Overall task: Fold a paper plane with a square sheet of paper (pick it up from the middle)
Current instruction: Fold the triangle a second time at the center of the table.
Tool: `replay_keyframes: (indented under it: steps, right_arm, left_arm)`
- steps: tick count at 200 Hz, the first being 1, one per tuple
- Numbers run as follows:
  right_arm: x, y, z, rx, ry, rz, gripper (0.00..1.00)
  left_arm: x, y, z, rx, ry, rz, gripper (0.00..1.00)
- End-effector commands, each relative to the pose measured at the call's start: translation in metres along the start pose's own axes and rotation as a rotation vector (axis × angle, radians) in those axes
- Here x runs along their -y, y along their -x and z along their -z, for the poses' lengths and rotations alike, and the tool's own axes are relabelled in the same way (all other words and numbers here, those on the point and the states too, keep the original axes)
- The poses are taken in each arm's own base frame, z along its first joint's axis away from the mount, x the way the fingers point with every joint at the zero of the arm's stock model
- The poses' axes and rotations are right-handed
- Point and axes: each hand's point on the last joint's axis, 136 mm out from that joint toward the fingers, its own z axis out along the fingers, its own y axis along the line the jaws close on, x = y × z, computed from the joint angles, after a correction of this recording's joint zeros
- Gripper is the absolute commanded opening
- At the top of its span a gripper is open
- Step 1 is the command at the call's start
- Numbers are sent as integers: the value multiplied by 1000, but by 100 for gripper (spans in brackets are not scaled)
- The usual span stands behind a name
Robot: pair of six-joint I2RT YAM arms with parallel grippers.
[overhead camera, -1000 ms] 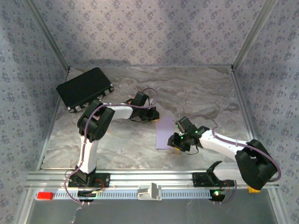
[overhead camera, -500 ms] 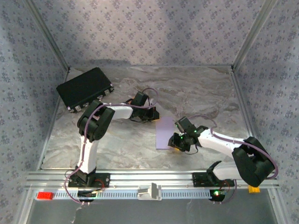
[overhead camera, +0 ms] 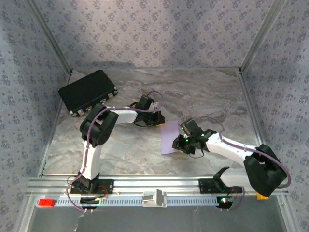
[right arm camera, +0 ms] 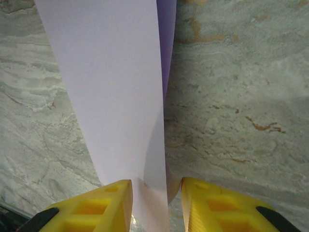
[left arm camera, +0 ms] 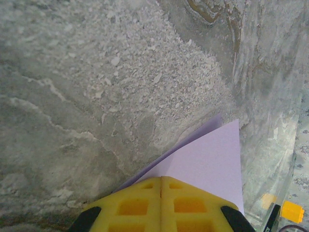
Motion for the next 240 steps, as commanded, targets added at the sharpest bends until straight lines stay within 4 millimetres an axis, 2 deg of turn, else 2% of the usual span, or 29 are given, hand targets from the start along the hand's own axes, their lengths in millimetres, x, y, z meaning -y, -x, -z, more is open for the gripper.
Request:
replay_keyframes:
  steps: [1, 77, 118, 171, 223, 240]
  right_arm:
    - [-5, 2, 11, 14, -3, -7, 33]
    - [-15, 0, 16, -6, 16, 1, 34]
    - [-2, -2, 18, 1, -32, -15, 37]
    - [-11, -1, 15, -4, 17, -7, 37]
    - [-21, 5, 1, 5, 85, -19, 37]
    - [-18, 8, 0, 7, 76, -35, 37]
  left_arm:
    - [-30, -31, 0, -86, 107, 68, 6]
    - [-30, -32, 0, -87, 106, 68, 6]
    - [-29, -32, -1, -89, 106, 67, 6]
    - [-29, -32, -1, -89, 106, 66, 6]
    - [-28, -33, -2, -91, 104, 62, 6]
    - [-28, -33, -2, -92, 105, 63, 6]
